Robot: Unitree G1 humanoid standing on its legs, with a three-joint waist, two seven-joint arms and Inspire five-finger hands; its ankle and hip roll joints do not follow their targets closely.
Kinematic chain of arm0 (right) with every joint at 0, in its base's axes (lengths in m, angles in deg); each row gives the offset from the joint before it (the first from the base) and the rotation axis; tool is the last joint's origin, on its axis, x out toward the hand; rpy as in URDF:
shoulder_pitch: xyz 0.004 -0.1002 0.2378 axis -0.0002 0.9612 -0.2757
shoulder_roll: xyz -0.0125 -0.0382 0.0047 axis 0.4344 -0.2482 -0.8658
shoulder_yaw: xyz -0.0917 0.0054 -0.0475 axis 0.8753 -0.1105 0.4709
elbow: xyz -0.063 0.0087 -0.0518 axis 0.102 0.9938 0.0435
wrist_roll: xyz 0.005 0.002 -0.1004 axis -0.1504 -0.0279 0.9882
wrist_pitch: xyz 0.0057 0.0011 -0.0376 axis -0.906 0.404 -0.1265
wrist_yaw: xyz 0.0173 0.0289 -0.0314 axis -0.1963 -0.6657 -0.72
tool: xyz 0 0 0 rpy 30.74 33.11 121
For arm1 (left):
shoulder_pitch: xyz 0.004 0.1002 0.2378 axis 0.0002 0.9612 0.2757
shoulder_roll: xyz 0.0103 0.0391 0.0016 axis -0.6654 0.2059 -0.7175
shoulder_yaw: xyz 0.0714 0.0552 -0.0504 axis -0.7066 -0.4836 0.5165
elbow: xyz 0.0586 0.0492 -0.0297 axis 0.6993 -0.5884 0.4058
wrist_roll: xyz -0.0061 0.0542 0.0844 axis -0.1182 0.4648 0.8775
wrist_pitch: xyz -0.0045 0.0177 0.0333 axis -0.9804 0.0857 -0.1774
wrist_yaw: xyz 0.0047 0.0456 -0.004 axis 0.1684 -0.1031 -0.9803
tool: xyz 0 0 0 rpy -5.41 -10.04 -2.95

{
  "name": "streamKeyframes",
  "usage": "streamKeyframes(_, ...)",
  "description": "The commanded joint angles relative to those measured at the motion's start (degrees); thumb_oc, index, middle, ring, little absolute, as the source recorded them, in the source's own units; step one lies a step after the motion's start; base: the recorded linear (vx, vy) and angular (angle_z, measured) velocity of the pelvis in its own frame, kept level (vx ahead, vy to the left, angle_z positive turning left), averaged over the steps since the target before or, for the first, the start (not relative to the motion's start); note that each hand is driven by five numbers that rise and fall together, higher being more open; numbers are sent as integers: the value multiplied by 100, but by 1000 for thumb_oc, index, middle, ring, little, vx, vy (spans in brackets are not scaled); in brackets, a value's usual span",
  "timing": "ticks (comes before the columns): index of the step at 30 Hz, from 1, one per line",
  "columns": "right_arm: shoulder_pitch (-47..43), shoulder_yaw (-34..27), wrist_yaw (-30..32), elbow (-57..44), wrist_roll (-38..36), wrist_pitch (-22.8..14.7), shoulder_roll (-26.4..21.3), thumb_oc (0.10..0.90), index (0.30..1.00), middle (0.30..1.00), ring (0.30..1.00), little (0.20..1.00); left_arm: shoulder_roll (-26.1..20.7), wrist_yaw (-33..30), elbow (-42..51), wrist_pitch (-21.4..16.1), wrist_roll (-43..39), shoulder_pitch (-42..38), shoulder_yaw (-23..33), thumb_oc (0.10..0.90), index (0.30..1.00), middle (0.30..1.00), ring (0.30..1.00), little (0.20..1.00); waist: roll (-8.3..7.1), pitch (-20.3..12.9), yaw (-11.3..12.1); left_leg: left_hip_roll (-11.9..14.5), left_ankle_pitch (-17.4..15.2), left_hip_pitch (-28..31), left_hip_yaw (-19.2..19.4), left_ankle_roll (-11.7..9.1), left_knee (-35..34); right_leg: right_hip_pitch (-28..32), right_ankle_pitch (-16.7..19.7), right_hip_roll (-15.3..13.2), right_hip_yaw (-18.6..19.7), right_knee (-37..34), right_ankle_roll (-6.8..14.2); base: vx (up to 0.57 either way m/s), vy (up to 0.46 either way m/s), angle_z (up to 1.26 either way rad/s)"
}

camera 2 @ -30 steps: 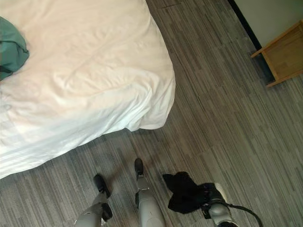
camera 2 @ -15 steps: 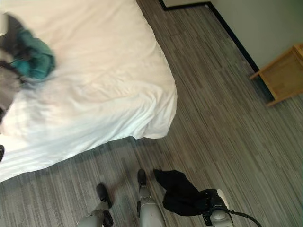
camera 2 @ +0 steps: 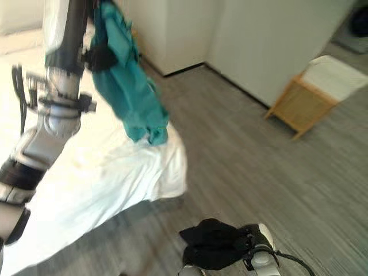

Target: Pick up bed clothes into laundry basket.

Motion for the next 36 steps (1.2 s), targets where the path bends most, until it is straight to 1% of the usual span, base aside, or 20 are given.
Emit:
streamKeyframes(1,-389,-562,431,-664,353,-249,-830,400,300,300,300,300,354,327,400,-522,-672,674,1028,400,300,300,300,300,208,4,164,208,326,-624,-131,-82,-79,944,123,-1295,-1297,465,744,-154,-230,-106)
streamKeyframes(2,-468,-728,432,-1169,367,-327,-897,400,300,300,300,300,590,564,530,-590,-1127,1592,1335,400,300,300,300,300,195,-20,249,261,427,-570,79,-108,-79,1063,136,-1358,-1527,537,746,-97,-171,-106)
streamKeyframes(4,-474,-771,434,-1479,327,-372,-973,400,300,300,300,300,712,700,584,-610,-1427,2046,1446,400,300,300,300,300,221,-62,269,316,493,-536,179,-143,-79,1097,90,-1351,-1527,528,722,-168,-308,-113)
streamKeyframes(5,-530,-819,402,-1923,298,-475,-1020,400,300,300,300,300,891,992,795,-687,-1893,2685,1518,400,300,300,300,300,234,-67,326,465,695,-567,325,-243,-79,1233,-146,-1190,-1534,292,646,-186,-368,-110)
streamKeyframes(6,-506,-814,394,-1947,298,-466,-1023,400,300,300,300,300,891,1017,831,-681,-1914,2736,1545,400,300,300,300,300,247,-78,333,498,722,-555,337,-271,-79,1243,-160,-1153,-1528,272,617,-237,-495,-111)
streamKeyframes(7,-497,-796,359,-2377,324,-557,-1035,400,300,300,300,300,1037,1131,1028,-698,-2162,3162,1636,400,300,300,300,300,307,-64,354,750,1006,-558,480,-425,-79,1280,-439,-948,-1481,-17,521,-154,-430,-87)
streamKeyframes(11,-441,-639,376,-3031,479,-736,-928,400,300,300,300,300,1398,1222,1267,-705,-2466,3663,1683,400,300,300,300,300,607,-9,311,1312,1548,-508,657,-788,-79,1315,-743,-452,-1213,-390,285,-153,-404,-100)
streamKeyframes(14,-537,-520,410,-3278,562,-790,-891,400,300,300,300,300,1580,1202,1295,-702,-2619,3732,1620,400,300,300,300,300,765,55,271,1441,1650,-476,655,-847,-78,1302,-890,-287,-1050,-415,215,-89,-202,-35)
streamKeyframes(15,-320,-1167,135,-4402,20,-917,-1177,400,300,300,300,300,1522,1224,1336,-663,-2635,3954,1955,400,300,300,300,300,811,83,114,1537,1746,-362,754,-920,-65,1281,-971,-175,-902,-415,198,-16,-165,-28)
streamKeyframes(16,465,-1360,27,-4587,-106,-1242,-1014,400,300,300,300,300,1638,1231,1336,-715,-2709,4031,2113,400,300,300,300,300,924,207,-27,1532,1912,-306,670,-914,-14,1279,-1077,-52,-654,-415,161,-16,-208,-29)
streamKeyframes(17,525,-1283,-8,-4453,-192,-1230,-954,400,300,300,300,300,1688,1224,1343,-721,-2811,4093,1981,400,300,300,300,300,944,278,103,1387,1969,-356,283,-865,16,1291,-1129,10,-528,-415,114,-4,-124,-47)
streamKeyframes(18,516,-1279,-4,-4435,-196,-1242,-957,400,300,300,300,300,1685,1223,1339,-726,-2815,4091,1979,400,300,300,300,300,944,276,106,1388,1973,-362,288,-855,14,1283,-1122,11,-527,-415,109,-13,-191,-94)
streamKeyframes(19,279,-1047,73,-4457,-175,-1289,-807,400,300,300,300,300,1813,1246,1351,-731,-2861,4108,1865,400,300,300,300,300,882,350,360,852,1431,-615,-792,-510,177,1202,-1143,56,-271,-415,38,-10,-123,-129)
streamKeyframes(20,264,-1039,76,-4451,-171,-1286,-799,400,300,300,300,300,1807,1246,1344,-734,-2858,4099,1870,400,300,300,300,300,860,338,345,830,1354,-670,-805,-474,256,1188,-1145,19,-280,-415,59,-54,-247,-149)
streamKeyframes(21,150,-877,-40,-4418,-452,-1335,-620,400,300,300,300,300,1882,1240,1259,-747,-2820,4011,1721,400,300,300,300,300,763,354,475,363,762,-759,-1314,-132,302,1047,-1004,70,-13,-415,5,-44,-100,-118)
streamKeyframes(25,86,-702,-143,-4333,-581,-1355,-512,400,300,300,300,300,2054,1216,1094,-730,-2779,3918,1480,400,300,300,300,300,721,340,534,-14,426,-744,-1542,13,358,977,-904,150,278,-415,19,11,-89,-142)
streamKeyframes(26,9,-563,-189,-4273,-575,-1358,-485,400,300,300,300,300,2217,1264,934,-688,-2783,3828,1204,400,300,300,300,300,690,364,594,-454,205,-890,-1964,146,429,924,-818,183,474,-415,45,37,-44,-131)
streamKeyframes(28,-22,-506,-179,-4198,-580,-1354,-478,400,300,300,300,300,2312,1264,801,-656,-2793,3724,976,400,300,300,300,300,615,421,702,-880,192,-1222,-2550,195,529,920,-733,247,662,-415,32,48,-82,-83)
streamKeyframes(31,62,-498,-214,-4158,-580,-1321,-418,400,300,300,300,300,2349,1214,573,-580,-2830,3599,735,400,300,300,300,300,623,416,649,-844,316,-1021,-2549,228,139,973,-739,437,879,-415,16,75,-43,-119)
streamKeyframes(36,279,-593,-271,-4203,-552,-1244,-335,400,300,300,300,300,2249,1190,388,-396,-2670,3525,526,400,300,300,300,300,532,273,480,-718,325,-674,-2454,232,-79,1151,-798,529,857,-415,-54,89,0,-72)
